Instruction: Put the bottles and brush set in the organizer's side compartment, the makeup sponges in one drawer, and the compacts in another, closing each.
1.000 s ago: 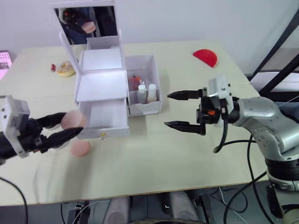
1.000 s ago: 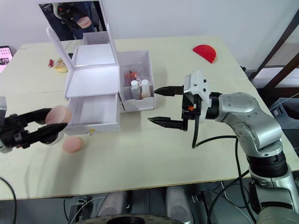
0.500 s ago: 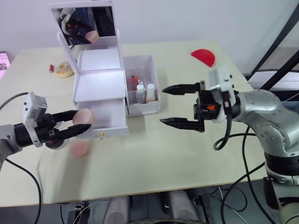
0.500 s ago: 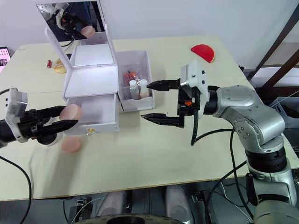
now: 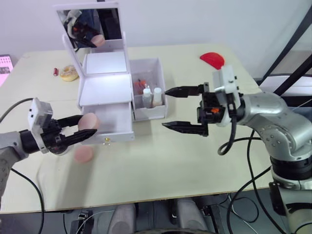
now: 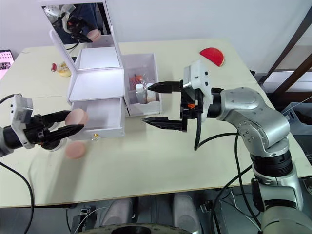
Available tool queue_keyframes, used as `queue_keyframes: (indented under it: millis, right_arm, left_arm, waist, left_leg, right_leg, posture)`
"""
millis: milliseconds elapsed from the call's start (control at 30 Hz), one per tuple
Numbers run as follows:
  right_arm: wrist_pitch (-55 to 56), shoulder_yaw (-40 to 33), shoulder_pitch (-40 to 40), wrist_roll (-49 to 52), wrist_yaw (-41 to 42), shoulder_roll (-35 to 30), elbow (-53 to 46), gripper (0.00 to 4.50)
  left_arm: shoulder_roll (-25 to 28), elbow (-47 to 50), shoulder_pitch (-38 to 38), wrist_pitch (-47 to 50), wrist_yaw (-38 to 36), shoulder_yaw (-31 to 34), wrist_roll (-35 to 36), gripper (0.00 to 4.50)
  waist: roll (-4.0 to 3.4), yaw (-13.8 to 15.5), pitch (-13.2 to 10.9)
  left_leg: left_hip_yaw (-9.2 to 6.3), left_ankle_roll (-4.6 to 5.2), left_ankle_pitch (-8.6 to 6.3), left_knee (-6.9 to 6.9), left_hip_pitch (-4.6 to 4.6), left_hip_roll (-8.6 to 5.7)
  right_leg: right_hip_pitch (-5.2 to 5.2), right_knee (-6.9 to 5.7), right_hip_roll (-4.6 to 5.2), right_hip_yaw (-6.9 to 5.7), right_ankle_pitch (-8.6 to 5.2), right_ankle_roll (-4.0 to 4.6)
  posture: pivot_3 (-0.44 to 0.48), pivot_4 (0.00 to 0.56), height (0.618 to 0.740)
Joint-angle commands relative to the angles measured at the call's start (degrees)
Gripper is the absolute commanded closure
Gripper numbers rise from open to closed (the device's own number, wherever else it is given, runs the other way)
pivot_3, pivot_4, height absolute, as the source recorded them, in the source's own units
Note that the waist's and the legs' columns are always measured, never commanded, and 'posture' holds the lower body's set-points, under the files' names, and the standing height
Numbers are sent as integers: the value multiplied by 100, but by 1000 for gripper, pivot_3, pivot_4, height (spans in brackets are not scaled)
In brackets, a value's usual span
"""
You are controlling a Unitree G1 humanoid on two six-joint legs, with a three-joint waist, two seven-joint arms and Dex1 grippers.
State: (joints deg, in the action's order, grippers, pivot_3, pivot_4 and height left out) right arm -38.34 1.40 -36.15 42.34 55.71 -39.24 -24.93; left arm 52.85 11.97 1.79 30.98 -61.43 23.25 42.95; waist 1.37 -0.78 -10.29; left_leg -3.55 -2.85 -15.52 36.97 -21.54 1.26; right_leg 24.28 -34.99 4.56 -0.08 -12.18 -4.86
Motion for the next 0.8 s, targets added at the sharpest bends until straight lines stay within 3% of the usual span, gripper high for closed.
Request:
queue_keyframes:
  millis: [33, 233, 300, 367, 800]
  right_arm:
    - [122, -105, -106, 10, -37, 60, -86, 0]
    - [151, -108, -111, -29, -74, 87, -82, 0]
    - [165, -107, -116, -48, -82, 107, -73, 0]
    - [184, -106, -117, -64, -82, 124, -65, 0]
    - [269, -108, -100, -124, -80, 167, -3, 0]
  left_arm:
    - [8, -7, 59, 34, -1, 15, -40, 1855]
    - [40, -34, 73, 69, 6, 18, -77, 1855]
    - [51, -43, 88, 61, 36, 19, -122, 804]
    - [51, -47, 100, 101, 79, 31, -142, 32]
    - [53, 208, 214, 643, 254, 492, 319, 32]
  waist:
    - [0, -5, 0]
    - [0, -6, 0]
    - [0, -5, 0]
    - [0, -1, 0]
    - [1, -11, -2]
  left_leg:
    - [0, 0, 0, 0, 0, 0]
    - [0, 0, 0, -3, 0, 0]
    - [1, 0, 0, -3, 0, 0]
    - [0, 0, 0, -2, 1, 0]
    - [1, 0, 0, -4, 2, 1]
  right_leg:
    - [0, 0, 0, 1, 0, 0]
    - [1, 0, 0, 1, -1, -2]
    - [1, 0, 0, 1, -1, -2]
    - [1, 0, 0, 1, -1, -1]
    - [1, -1, 0, 1, -2, -2]
  posture:
    - [0, 150, 739]
    - [0, 150, 739]
    - [0, 150, 739]
    - [0, 150, 739]
    - [0, 150, 739]
